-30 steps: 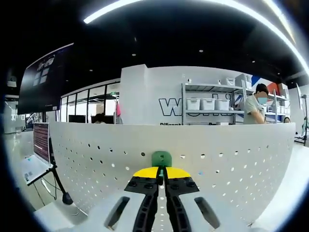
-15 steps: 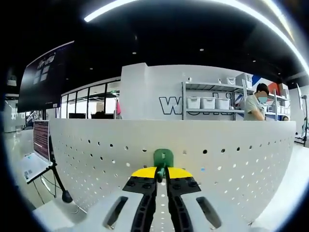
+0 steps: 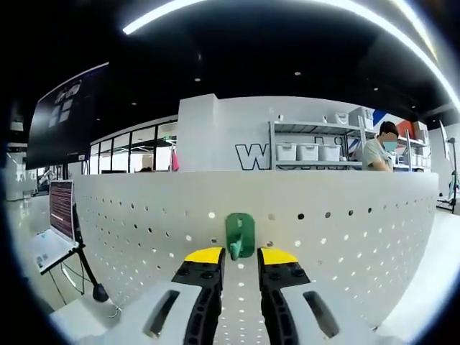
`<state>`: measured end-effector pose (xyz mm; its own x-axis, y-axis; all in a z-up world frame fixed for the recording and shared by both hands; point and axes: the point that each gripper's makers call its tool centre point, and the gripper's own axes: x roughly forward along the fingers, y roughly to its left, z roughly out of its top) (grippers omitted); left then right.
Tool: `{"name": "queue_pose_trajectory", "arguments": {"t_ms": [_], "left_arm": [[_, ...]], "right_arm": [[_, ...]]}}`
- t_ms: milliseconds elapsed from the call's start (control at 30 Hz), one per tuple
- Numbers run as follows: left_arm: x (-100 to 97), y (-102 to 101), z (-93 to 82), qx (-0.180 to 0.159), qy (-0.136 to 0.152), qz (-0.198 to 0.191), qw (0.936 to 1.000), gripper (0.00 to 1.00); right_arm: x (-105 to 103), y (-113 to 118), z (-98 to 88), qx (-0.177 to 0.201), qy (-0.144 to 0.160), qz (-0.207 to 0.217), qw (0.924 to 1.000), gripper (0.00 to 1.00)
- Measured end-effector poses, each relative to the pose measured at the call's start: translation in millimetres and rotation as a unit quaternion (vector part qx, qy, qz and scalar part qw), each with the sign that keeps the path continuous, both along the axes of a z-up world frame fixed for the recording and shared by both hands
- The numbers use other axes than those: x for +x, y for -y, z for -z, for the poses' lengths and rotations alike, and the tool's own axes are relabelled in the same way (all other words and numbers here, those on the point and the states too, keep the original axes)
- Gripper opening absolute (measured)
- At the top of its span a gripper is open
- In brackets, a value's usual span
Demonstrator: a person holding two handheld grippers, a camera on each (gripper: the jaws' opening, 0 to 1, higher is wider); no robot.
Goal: Insert the hook assembly into the mounting plate slot until the hook locks in place.
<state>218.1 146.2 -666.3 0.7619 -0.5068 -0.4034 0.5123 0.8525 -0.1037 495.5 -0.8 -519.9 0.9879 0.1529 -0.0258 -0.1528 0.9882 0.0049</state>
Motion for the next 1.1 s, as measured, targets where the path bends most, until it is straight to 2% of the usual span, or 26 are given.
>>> {"name": "queue_pose_trajectory", "arguments": {"t_ms": [200,367,1100], "left_arm": [[-1.0,0,-1.5,0.002,0.002,0.0,1.0,0.47],[-3.1,0,-1.7,0.003,0.002,-0.001,1.0,0.47],[-14.6,6,-2.7,0.007,0.004,0.002,1.0,0.47]], "right_arm": [[-6,-1,4.0,0.009,-0.002,-0.008,0.9999,0.24],[-10,-2,15.9,0.022,-0.022,-0.022,0.9993,0.31],[-46,9,48.6,0.01,-0.05,-0.032,0.9982,0.38]]}}
